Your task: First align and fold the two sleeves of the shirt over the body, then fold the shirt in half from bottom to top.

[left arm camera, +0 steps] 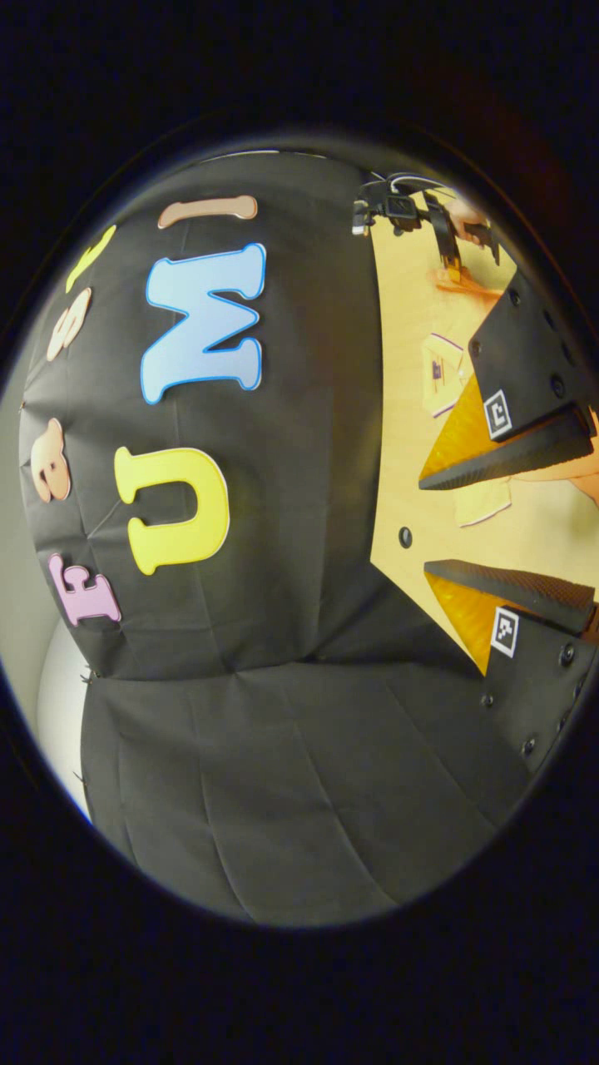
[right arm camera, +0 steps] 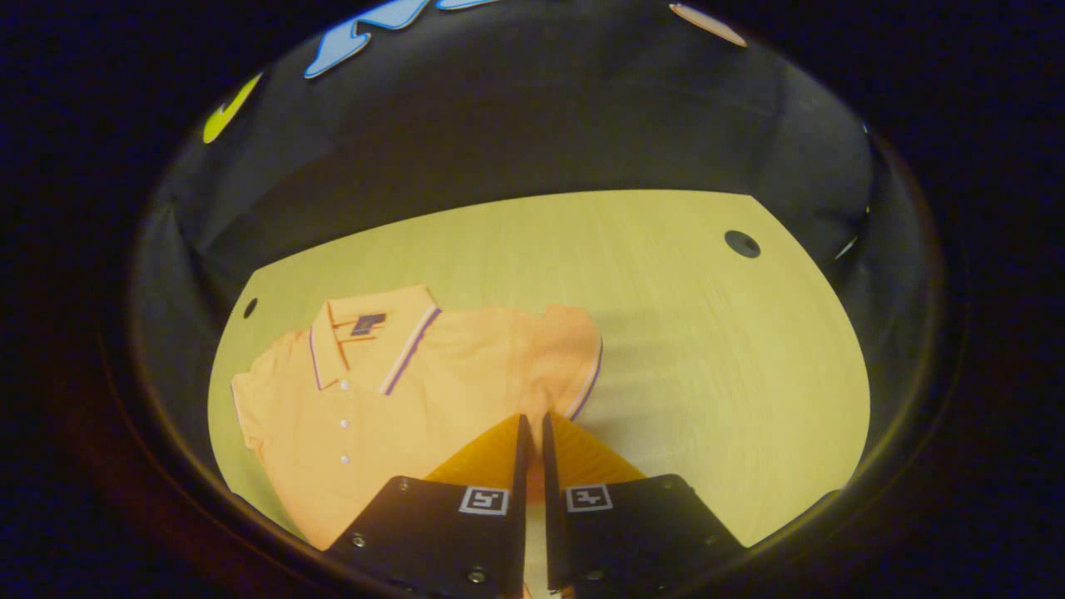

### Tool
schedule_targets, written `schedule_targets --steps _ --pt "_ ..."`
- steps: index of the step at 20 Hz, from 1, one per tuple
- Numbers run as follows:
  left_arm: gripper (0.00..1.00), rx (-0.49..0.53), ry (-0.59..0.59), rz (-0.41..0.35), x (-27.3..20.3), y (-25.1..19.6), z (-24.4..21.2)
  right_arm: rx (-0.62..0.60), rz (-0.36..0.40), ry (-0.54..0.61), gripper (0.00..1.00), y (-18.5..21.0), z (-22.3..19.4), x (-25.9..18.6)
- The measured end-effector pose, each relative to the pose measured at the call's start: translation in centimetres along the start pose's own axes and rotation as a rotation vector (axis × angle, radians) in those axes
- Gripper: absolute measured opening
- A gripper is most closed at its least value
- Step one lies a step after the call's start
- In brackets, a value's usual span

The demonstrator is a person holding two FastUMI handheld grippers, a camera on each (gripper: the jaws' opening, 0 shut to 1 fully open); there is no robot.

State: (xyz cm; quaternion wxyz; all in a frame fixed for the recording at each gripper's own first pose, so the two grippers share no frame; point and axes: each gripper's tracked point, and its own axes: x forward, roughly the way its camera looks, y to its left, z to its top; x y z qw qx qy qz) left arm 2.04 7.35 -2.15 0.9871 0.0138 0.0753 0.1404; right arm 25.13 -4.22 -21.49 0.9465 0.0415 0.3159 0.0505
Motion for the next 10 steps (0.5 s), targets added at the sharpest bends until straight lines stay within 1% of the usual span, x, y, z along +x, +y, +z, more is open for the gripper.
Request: schedule_targets --steps 3,6,10 --pt "0.67 -0.011 0.004 0.012 0.0 0.6 -0.1 -0.060 0.079 -0.017 0.11 4.8 1.0 -0.6" --pt "0.67 -0.022 0.010 0.030 0.0 1.6 -0.5 -0.114 0.129 -0.005 0.11 8.5 0.4 -0.1" --pt "0.67 -0.034 0.020 0.051 -0.1 3.0 -1.2 -0.160 0.145 0.019 0.11 11.1 -0.8 0.5"
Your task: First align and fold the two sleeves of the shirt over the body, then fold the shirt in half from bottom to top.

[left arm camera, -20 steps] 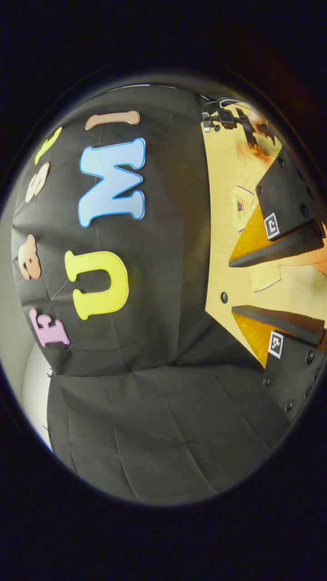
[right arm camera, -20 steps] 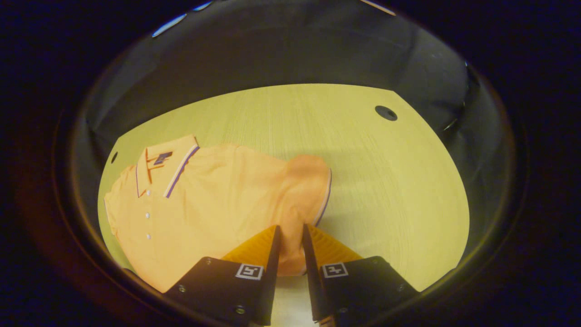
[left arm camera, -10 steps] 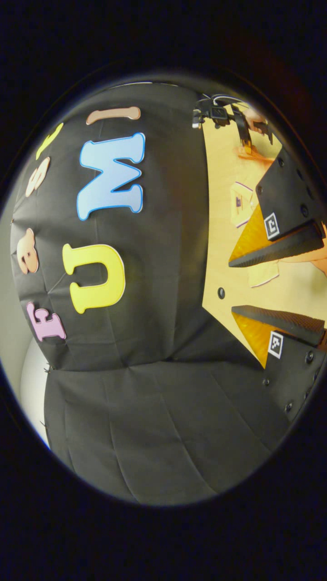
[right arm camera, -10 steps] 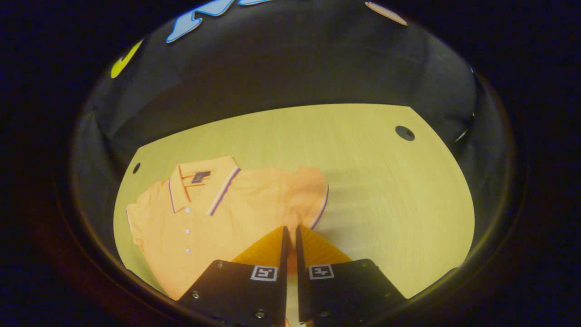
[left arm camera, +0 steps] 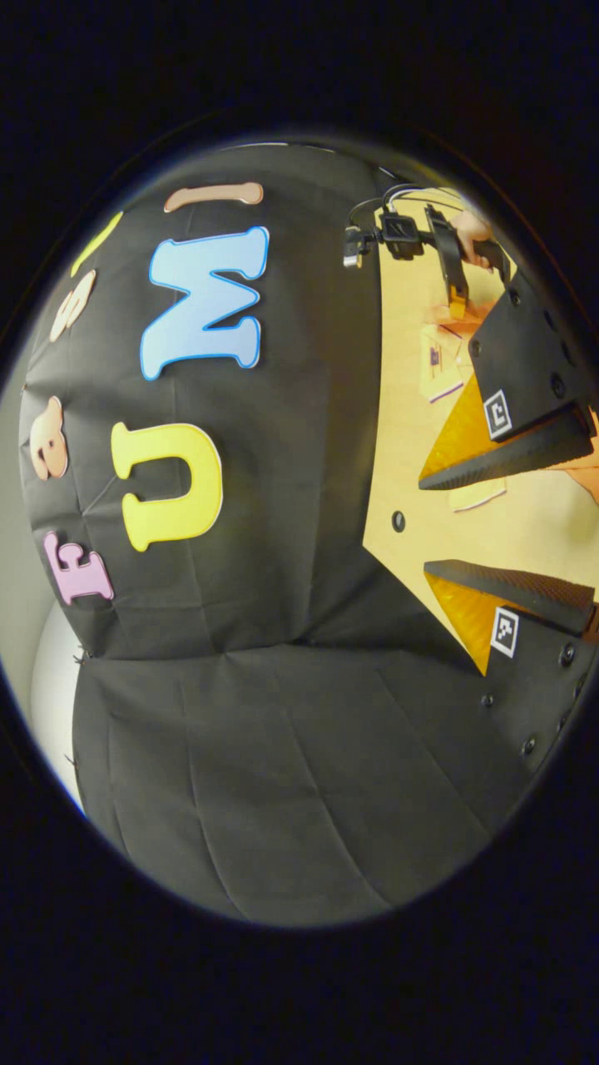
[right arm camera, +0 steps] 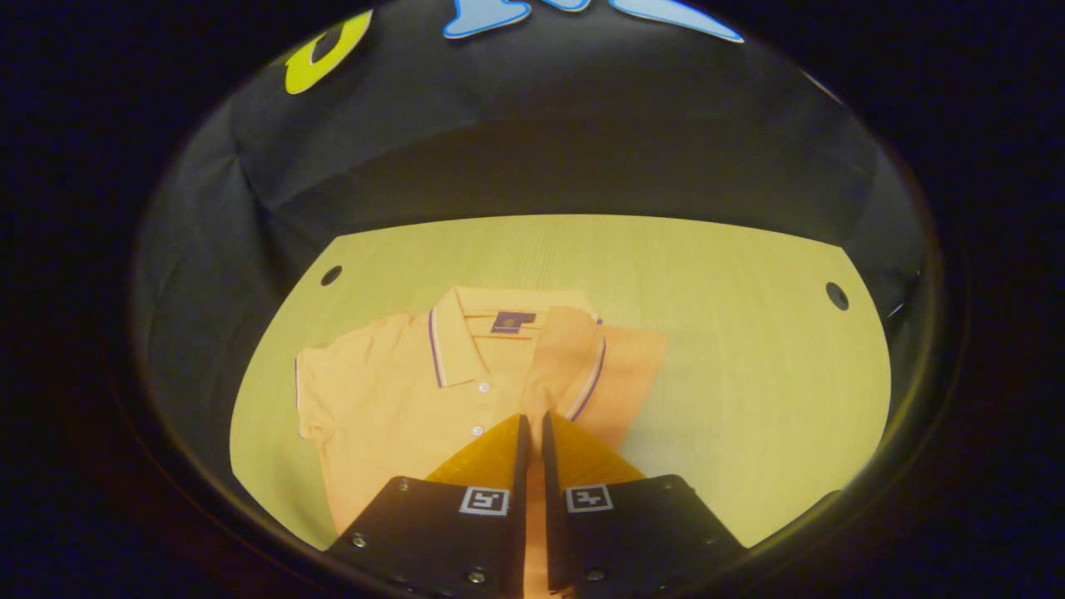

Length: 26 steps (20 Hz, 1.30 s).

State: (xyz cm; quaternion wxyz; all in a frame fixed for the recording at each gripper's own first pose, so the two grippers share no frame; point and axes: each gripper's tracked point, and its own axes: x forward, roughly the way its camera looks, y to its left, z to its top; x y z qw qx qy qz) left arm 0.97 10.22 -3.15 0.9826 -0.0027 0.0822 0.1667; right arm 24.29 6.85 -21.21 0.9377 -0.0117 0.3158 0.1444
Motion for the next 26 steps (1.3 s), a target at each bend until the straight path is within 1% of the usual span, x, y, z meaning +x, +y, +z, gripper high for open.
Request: schedule_targets --steps 1,2,3,4,5,7,8,13,14,16,19,25,26 --pt "0.67 -0.003 0.004 0.004 0.0 0.3 -0.2 -0.003 0.006 0.004 0.14 0.4 -0.1 0.2" --pt "0.67 -0.005 0.008 0.006 0.1 0.4 -0.3 -0.005 0.000 0.005 0.15 0.5 -0.1 0.2" --pt "0.67 -0.008 0.012 0.006 0.2 0.6 -0.5 0.003 0.008 0.003 0.18 0.6 0.1 0.1" --pt "0.67 -0.010 0.016 0.005 0.5 0.6 -0.7 0.018 0.020 0.013 0.23 1.0 0.0 0.2" --pt "0.67 -0.012 0.019 0.004 0.5 0.7 -0.8 0.031 0.026 0.020 0.29 1.1 -0.1 0.4" --pt "0.67 -0.015 0.027 0.000 0.9 0.6 -1.1 0.035 0.006 0.012 0.40 0.6 0.2 0.0" --pt "0.59 -0.019 0.030 -0.005 1.1 0.6 -1.1 0.037 0.003 0.009 0.41 0.5 0.2 -0.1" --pt "0.59 -0.031 0.065 -0.029 3.3 0.3 -3.3 0.025 -0.009 -0.020 0.41 0.2 0.9 -2.0" --pt "0.67 -0.028 0.076 -0.035 4.0 0.1 -3.9 0.019 -0.011 -0.026 0.41 0.2 1.0 -2.5" --pt "0.67 -0.018 0.094 -0.047 5.7 -0.2 -5.1 0.006 -0.018 -0.042 0.41 0.2 1.2 -3.6" --pt "0.58 -0.012 0.146 -0.071 8.4 -0.7 -7.9 -0.008 -0.022 -0.065 0.41 0.4 1.7 -5.5" --pt "0.58 -0.042 0.265 -0.116 13.3 -1.6 -13.6 0.013 -0.026 -0.109 0.41 1.0 2.5 -9.2" --pt "0.51 -0.047 0.286 -0.124 14.3 -1.8 -14.6 0.019 -0.031 -0.114 0.40 1.0 2.5 -9.8"
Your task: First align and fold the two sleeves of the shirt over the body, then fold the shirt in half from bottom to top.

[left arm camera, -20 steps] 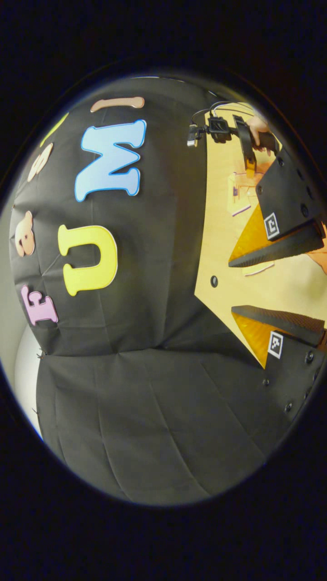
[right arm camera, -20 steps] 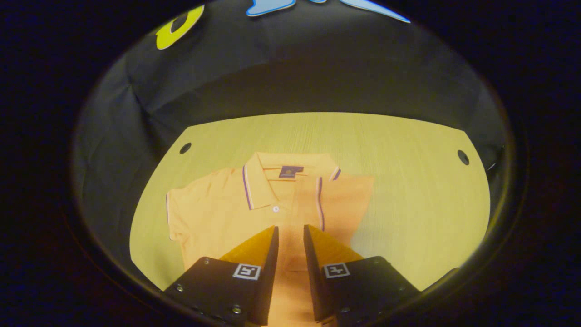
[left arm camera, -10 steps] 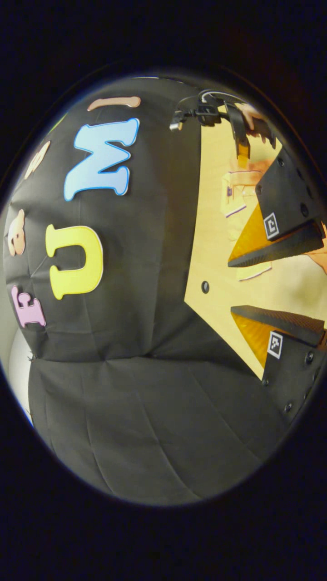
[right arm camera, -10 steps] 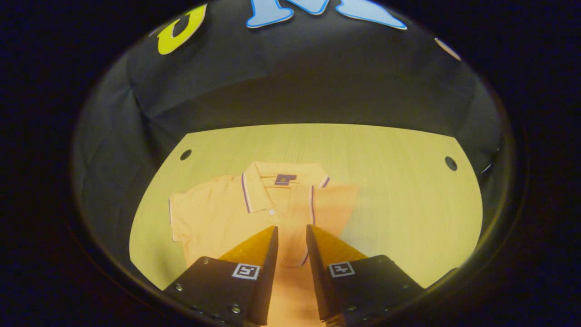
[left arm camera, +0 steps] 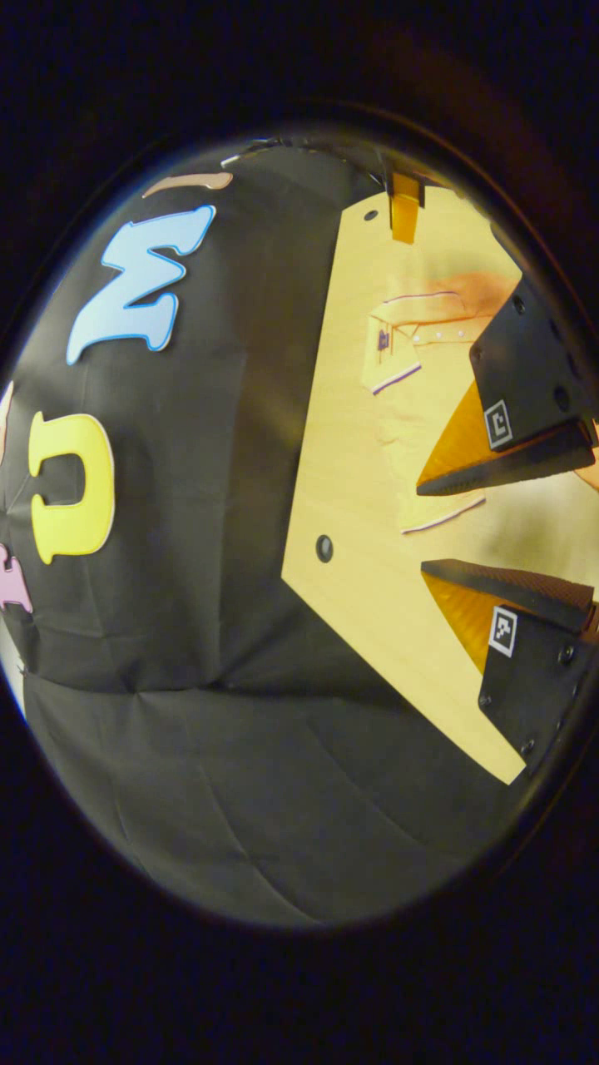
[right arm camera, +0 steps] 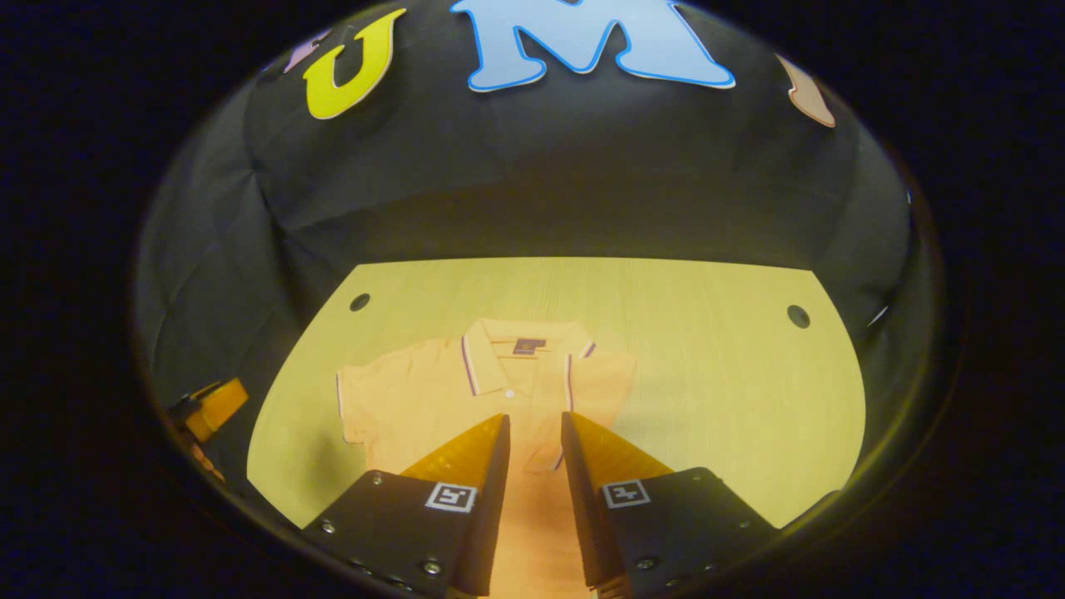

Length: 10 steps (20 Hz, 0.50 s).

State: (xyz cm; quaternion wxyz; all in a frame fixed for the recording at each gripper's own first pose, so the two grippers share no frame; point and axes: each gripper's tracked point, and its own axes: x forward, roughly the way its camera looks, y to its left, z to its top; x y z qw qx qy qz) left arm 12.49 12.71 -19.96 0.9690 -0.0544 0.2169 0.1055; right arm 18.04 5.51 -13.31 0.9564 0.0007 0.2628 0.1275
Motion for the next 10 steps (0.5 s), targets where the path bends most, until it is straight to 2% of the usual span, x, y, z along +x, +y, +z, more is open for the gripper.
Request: schedule_targets --steps 1,3,5,8,10 --pt "0.54 -0.003 0.021 -0.003 1.2 0.0 -0.8 0.004 -0.006 -0.003 0.41 -0.1 0.1 -0.5" --pt "0.51 -0.012 0.065 -0.014 3.6 0.0 -2.4 0.004 -0.032 -0.011 0.40 -0.6 0.2 -1.7" --pt "0.58 -0.022 0.110 -0.029 6.0 -0.3 -4.1 0.006 -0.059 -0.013 0.40 -1.3 0.1 -2.8" --pt "0.55 -0.040 0.172 -0.056 8.8 -1.0 -6.5 0.027 -0.101 -0.002 0.41 -2.6 -0.7 -3.7" --pt "0.57 -0.053 0.200 -0.077 10.3 -1.6 -7.8 0.039 -0.132 0.016 0.41 -3.4 -1.7 -4.1"
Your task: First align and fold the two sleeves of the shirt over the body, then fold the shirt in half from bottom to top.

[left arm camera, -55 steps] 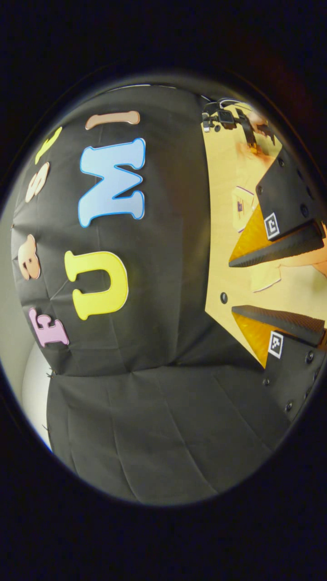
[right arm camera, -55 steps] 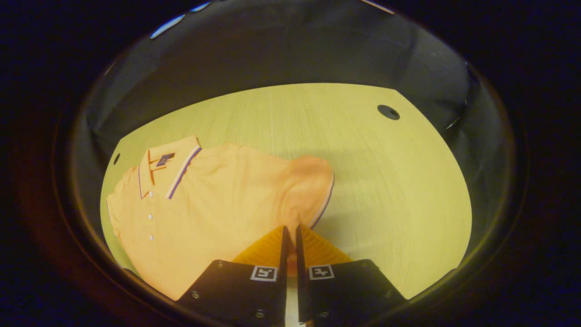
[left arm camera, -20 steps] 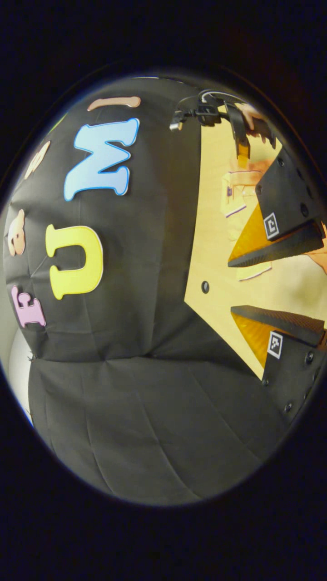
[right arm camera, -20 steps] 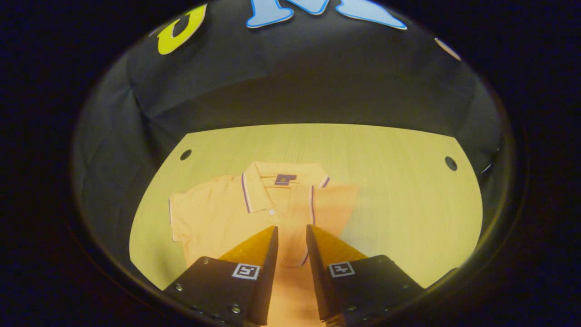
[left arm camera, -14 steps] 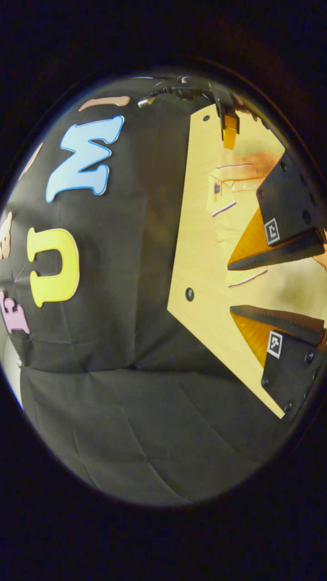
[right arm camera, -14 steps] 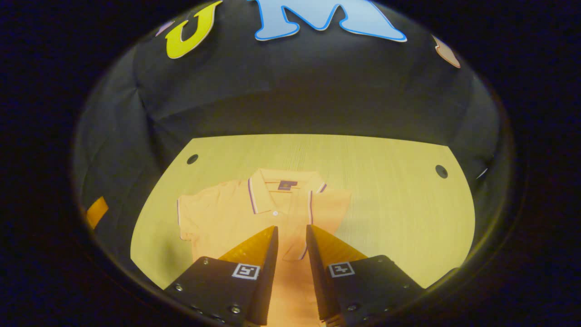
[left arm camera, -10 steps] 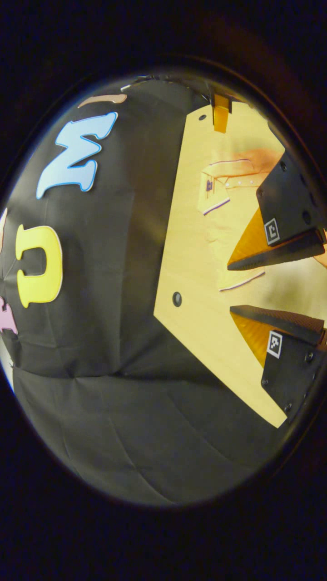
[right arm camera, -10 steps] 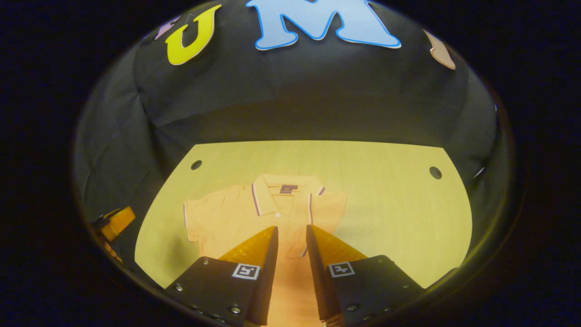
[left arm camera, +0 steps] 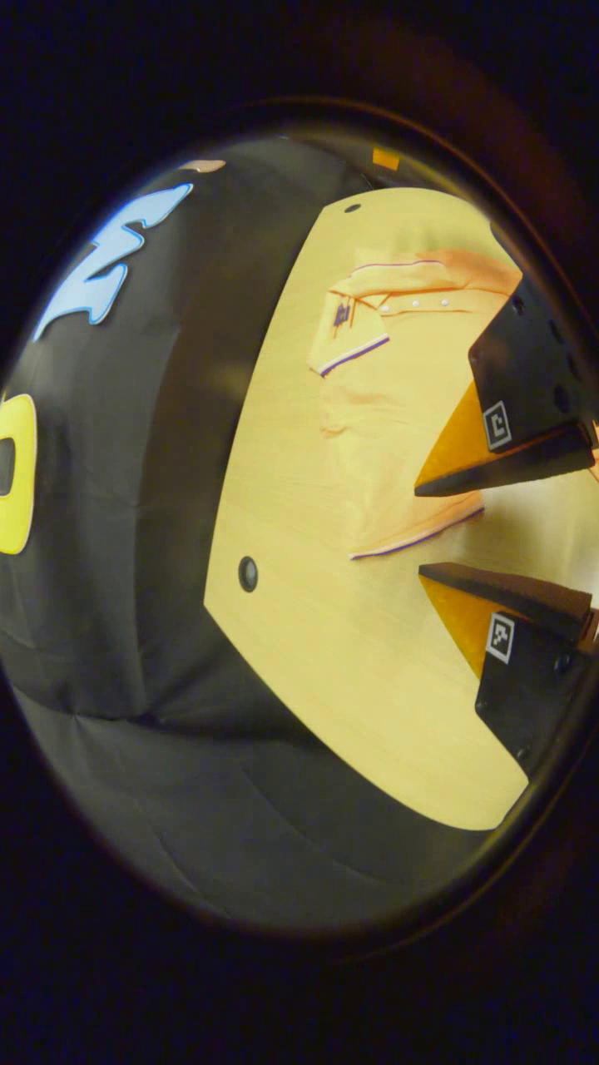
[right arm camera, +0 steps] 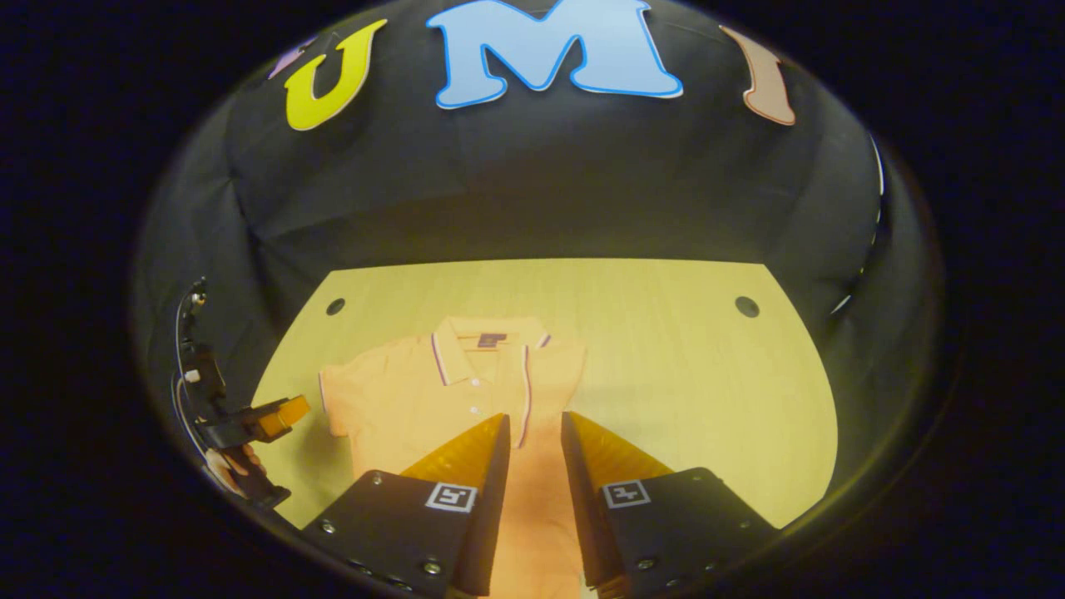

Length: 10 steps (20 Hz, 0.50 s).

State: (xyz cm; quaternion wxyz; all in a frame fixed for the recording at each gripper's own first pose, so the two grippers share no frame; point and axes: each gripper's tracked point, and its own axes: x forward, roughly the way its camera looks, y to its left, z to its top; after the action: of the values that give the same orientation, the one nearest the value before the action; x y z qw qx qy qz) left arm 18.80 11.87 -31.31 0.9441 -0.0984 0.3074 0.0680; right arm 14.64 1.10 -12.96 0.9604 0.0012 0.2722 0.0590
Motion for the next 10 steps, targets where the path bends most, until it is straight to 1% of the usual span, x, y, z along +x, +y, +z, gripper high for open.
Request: schedule_targets --steps 1,2,3,4,5,6,9,10 --pt "0.61 -0.004 0.010 -0.014 0.8 -0.3 -0.3 0.004 -0.014 0.010 0.41 -0.5 -0.5 -0.1" --pt "0.63 -0.005 0.020 -0.027 1.3 -0.6 -0.6 0.008 -0.026 0.019 0.40 -0.8 -1.0 -0.3" --pt "0.69 0.002 0.031 -0.023 1.8 -0.4 -0.8 0.012 -0.037 0.029 0.40 -1.1 -1.5 -0.4" --pt "0.79 0.008 0.046 -0.024 2.4 -0.6 -1.2 0.018 -0.047 0.039 0.41 -1.4 -1.9 -0.4" --pt "0.84 0.011 0.063 -0.032 3.0 -1.0 -1.7 0.025 -0.055 0.046 0.40 -1.6 -2.2 -0.5" --pt "0.86 0.012 0.093 -0.037 3.3 -1.2 -2.3 0.032 -0.061 0.050 0.41 -1.7 -2.5 -0.6" --pt "0.87 0.016 0.118 -0.012 4.3 -1.1 -3.3 0.048 -0.076 0.056 0.41 -2.1 -2.8 -0.9" --pt "0.84 0.024 0.108 -0.014 4.6 -1.3 -3.2 0.050 -0.082 0.056 0.41 -2.3 -2.8 -0.8"
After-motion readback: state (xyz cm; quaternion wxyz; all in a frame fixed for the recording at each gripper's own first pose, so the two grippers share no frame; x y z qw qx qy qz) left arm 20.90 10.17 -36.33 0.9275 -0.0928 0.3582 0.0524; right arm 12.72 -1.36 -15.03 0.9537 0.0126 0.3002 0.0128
